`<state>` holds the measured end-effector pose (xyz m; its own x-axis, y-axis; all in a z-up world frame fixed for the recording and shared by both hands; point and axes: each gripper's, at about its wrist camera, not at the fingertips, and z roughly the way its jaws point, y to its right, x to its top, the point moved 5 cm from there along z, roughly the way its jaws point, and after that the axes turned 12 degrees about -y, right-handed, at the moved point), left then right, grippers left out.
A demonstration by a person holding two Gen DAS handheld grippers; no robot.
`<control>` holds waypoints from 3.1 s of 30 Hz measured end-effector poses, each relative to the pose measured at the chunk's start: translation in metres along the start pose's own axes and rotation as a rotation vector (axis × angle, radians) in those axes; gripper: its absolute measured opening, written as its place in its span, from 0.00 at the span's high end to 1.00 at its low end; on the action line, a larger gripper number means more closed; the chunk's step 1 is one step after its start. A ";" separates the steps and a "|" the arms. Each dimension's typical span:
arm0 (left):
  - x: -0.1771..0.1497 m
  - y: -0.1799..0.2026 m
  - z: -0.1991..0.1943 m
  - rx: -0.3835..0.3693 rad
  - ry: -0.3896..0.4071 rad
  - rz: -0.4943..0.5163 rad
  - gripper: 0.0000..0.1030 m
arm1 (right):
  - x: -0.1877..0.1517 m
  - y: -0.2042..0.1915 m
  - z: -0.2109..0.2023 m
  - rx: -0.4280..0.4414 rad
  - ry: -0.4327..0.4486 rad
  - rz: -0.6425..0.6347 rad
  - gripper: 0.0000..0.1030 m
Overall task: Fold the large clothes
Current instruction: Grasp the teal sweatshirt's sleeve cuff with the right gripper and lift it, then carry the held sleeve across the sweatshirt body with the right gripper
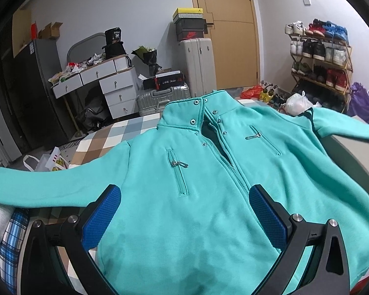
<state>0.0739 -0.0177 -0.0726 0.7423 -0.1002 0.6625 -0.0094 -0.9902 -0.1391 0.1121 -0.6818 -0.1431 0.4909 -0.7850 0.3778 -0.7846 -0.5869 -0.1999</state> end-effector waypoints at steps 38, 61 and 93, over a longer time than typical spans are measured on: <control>-0.015 -0.188 -0.042 0.193 0.188 -0.416 0.01 | -0.329 -0.504 -0.207 0.746 0.109 -0.933 0.90; -0.023 -0.217 -0.033 0.159 0.174 -0.523 0.01 | -0.478 -0.526 -0.079 0.549 -0.037 -1.220 0.24; -0.090 -0.384 -0.079 0.185 -0.018 -0.916 0.01 | -0.516 -0.326 -0.249 0.903 0.460 -0.937 0.00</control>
<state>-0.0425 0.3641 -0.0205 0.4179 0.7150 0.5604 0.6903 -0.6510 0.3157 0.0205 -0.0361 -0.0472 0.3876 0.0026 0.9218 0.3687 -0.9170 -0.1524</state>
